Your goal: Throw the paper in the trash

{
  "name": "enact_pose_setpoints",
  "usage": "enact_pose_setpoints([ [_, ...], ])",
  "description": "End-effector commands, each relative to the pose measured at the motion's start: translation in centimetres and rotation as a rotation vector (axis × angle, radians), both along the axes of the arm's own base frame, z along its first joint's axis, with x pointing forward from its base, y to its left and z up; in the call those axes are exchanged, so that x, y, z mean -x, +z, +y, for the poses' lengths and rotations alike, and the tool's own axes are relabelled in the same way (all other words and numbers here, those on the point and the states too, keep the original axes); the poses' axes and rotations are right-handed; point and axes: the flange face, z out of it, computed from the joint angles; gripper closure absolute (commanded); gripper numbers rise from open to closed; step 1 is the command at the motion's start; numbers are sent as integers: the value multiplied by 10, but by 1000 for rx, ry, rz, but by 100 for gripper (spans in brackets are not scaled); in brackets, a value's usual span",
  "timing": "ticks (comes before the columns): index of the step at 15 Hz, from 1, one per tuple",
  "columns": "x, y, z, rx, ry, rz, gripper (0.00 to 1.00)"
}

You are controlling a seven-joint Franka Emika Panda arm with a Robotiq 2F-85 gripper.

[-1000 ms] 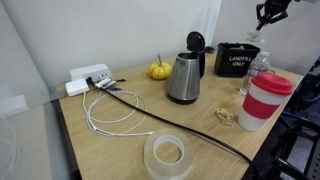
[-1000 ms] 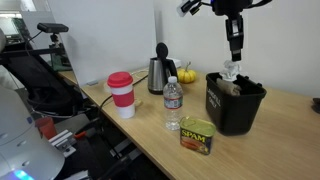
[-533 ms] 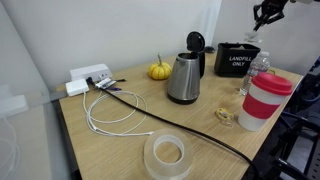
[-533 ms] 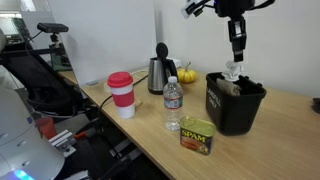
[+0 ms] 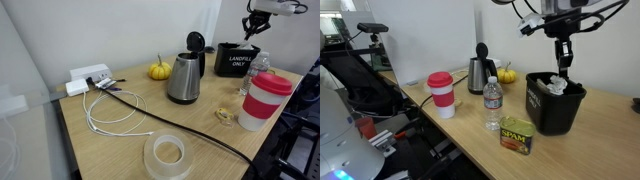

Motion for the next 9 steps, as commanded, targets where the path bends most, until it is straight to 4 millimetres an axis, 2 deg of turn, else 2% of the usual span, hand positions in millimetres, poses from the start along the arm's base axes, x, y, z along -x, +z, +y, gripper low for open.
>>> enact_pose_setpoints([
  [1, -13, -16, -5, -1, 5, 37, 100],
  [4, -17, -26, -6, -4, 10, 73, 100],
  [9, -18, -27, -8, -19, 17, 122, 100],
])
